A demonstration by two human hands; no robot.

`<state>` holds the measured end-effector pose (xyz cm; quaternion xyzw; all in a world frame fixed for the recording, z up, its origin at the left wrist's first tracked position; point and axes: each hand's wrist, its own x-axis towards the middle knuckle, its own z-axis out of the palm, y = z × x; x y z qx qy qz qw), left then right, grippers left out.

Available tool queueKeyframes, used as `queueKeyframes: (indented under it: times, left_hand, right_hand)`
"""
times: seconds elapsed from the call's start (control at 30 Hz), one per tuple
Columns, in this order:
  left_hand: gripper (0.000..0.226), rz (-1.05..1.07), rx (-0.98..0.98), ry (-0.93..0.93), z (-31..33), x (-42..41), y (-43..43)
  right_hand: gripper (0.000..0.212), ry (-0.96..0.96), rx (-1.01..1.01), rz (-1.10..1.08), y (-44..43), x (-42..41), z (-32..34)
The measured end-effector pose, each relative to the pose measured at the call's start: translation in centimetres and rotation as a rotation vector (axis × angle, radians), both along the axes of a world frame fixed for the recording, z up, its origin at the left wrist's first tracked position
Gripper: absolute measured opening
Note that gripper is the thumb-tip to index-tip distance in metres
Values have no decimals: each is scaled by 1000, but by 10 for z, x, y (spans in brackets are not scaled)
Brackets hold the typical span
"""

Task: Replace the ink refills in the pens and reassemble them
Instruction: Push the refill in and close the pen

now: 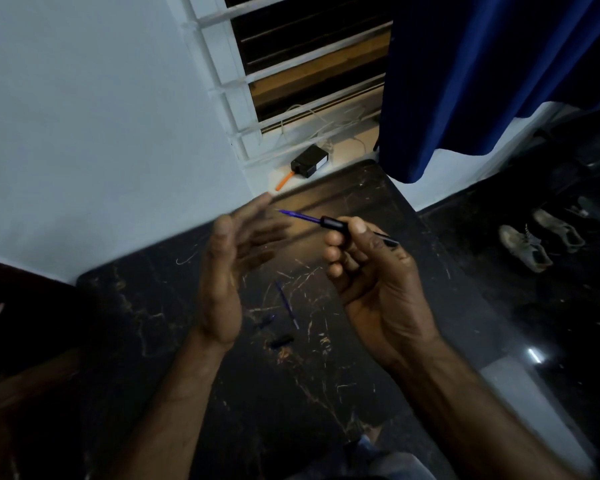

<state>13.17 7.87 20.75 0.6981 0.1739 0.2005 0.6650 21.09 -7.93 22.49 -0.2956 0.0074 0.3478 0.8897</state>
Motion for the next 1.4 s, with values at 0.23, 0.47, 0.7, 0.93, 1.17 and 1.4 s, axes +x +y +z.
queueKeyframes:
  times: [0.23,0.47,0.7,0.93,1.17,1.4]
  left_hand:
    - [28,-70,606,767,-198,-35,54]
    - [22,-102,896,846,-256,-43,64]
    - [13,183,125,670,-189,-9,39]
    - [16,168,-628,-227,25,19,-26]
    - [17,132,-880,-350,85,17,-62]
    - [17,131,-883,-382,100,11,-80]
  right_hand:
    - [13,-14,-33,-27,-27,2,-2]
    - [14,-60,-93,-66,-46,-2,-1]
    - [14,-113,-150,-90,-50,-3,9]
    - [17,-237,-196,-171,-44,4,31]
    - [14,-327,-198,-208,-39,3,52]
    - [11,-368,-184,-257,-45,-1,63]
